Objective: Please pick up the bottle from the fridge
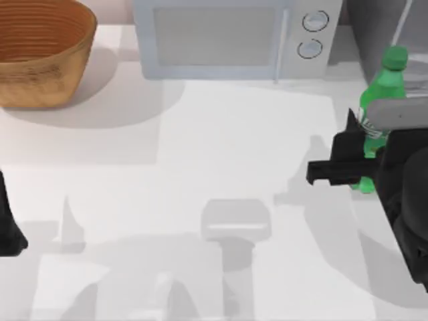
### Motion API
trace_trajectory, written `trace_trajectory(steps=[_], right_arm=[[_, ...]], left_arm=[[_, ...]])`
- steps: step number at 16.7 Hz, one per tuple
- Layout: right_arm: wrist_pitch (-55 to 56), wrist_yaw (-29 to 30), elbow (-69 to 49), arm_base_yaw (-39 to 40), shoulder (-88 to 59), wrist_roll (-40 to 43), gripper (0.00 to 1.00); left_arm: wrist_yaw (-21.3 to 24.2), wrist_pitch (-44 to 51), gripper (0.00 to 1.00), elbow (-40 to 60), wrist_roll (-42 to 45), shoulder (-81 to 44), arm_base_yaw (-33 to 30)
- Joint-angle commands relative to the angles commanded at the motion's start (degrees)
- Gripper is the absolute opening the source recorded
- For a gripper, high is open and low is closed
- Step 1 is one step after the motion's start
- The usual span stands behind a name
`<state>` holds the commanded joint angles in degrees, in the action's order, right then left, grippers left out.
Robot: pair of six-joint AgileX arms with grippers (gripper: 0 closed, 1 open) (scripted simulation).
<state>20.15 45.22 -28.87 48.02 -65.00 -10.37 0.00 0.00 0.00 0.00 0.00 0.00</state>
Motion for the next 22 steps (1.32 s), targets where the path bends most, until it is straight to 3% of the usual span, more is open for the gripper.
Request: trace_trajectory(steps=[6, 11, 14, 22], right_arm=[[11.52, 20.51, -17.79, 20.04, -33.46, -4.69, 0.0], [19.49, 32.06, -29.72, 29.07, -50.9, -5.89, 0.0], [21.42, 34.49, -32.55, 30.7, -54.31, -5.94, 0.0], [24.87, 32.55, -32.98, 28.83, -56.5, -4.61, 0.0]], left_arm=[[0.0, 0.0, 1.0, 0.0, 0.0, 0.0, 0.0], [0.0, 0.0, 1.0, 0.0, 0.0, 0.0, 0.0], [0.0, 0.0, 1.0, 0.0, 0.0, 0.0, 0.0], [0.0, 0.0, 1.0, 0.0, 0.0, 0.0, 0.0]])
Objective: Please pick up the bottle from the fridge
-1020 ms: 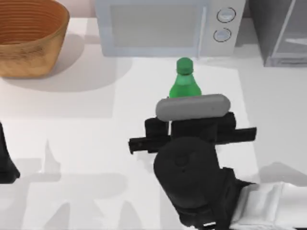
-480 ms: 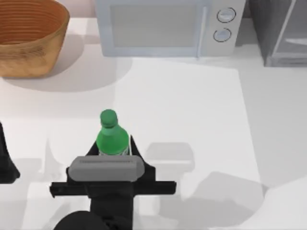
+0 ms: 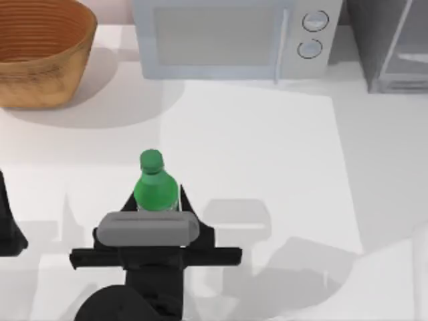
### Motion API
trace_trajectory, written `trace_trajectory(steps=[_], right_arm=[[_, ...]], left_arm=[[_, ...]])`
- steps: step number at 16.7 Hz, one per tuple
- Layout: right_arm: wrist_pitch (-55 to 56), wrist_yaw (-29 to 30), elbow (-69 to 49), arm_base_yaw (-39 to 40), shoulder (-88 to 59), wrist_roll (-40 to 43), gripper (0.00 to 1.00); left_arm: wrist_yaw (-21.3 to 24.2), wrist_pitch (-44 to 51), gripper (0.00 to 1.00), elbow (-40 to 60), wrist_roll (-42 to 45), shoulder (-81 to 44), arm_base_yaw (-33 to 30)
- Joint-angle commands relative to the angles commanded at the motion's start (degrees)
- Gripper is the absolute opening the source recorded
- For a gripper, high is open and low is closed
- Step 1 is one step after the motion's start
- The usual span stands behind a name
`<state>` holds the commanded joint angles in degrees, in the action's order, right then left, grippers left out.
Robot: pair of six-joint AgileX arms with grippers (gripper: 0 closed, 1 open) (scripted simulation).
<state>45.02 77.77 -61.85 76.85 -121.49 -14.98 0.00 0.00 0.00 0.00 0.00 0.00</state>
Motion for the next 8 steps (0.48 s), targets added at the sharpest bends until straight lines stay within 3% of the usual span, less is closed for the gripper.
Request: trace_trajectory(steps=[8], right_arm=[[10.33, -4.97, -1.65, -5.35, -7.13, 5.32, 0.0]], left_arm=[[0.0, 0.0, 1.0, 0.0, 0.0, 0.0, 0.0]])
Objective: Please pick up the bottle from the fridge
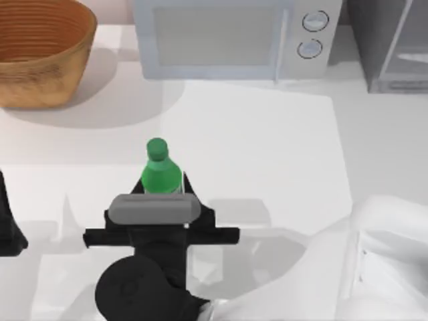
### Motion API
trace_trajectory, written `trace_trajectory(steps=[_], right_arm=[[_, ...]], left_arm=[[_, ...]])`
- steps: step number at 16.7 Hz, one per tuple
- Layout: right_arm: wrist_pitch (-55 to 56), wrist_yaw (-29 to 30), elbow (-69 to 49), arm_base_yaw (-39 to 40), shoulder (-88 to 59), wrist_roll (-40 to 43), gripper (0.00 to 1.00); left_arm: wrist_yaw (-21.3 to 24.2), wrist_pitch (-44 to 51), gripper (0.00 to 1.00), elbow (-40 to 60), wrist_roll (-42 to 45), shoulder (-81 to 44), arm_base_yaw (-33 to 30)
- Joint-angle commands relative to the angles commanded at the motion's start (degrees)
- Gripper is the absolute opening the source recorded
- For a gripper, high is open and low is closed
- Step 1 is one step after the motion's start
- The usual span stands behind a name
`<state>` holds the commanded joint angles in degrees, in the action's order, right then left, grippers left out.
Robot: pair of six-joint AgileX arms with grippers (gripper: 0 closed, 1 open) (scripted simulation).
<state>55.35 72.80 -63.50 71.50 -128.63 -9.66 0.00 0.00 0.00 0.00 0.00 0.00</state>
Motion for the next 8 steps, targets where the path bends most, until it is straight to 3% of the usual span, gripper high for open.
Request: trace_trajectory(steps=[3, 8], right_arm=[[0.0, 0.0, 0.0, 0.0, 0.0, 0.0, 0.0], [0.0, 0.0, 0.0, 0.0, 0.0, 0.0, 0.38]], left_arm=[[0.0, 0.0, 1.0, 0.0, 0.0, 0.0, 0.0], [0.0, 0.0, 1.0, 0.0, 0.0, 0.0, 0.0]])
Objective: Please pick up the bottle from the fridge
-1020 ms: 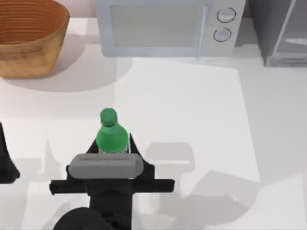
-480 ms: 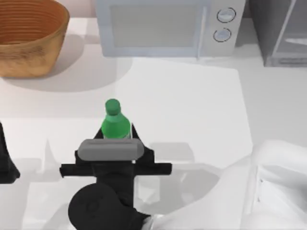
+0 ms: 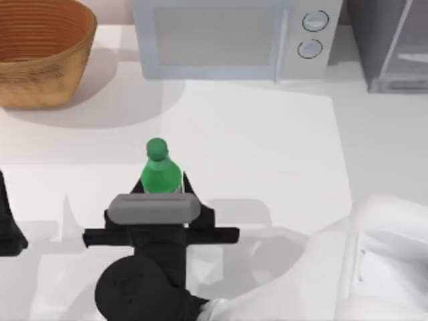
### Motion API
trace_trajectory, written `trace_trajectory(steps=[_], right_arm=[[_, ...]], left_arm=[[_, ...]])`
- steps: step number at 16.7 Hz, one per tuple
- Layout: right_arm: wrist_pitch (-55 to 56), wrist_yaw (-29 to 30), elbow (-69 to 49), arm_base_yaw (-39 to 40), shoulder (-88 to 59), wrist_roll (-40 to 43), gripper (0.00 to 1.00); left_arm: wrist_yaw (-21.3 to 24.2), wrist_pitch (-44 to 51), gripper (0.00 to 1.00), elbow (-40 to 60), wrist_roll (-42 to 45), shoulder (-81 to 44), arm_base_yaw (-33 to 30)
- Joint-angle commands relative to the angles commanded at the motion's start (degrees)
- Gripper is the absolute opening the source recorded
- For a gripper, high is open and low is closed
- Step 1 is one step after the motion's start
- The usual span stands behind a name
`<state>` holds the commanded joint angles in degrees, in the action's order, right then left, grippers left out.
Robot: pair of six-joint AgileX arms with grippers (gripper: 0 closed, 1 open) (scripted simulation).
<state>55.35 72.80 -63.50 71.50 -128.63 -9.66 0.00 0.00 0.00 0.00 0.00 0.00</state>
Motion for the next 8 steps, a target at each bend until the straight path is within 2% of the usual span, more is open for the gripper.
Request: trace_trajectory(steps=[8], right_arm=[[0.0, 0.0, 0.0, 0.0, 0.0, 0.0, 0.98]], left_arm=[[0.0, 0.0, 1.0, 0.0, 0.0, 0.0, 0.0]])
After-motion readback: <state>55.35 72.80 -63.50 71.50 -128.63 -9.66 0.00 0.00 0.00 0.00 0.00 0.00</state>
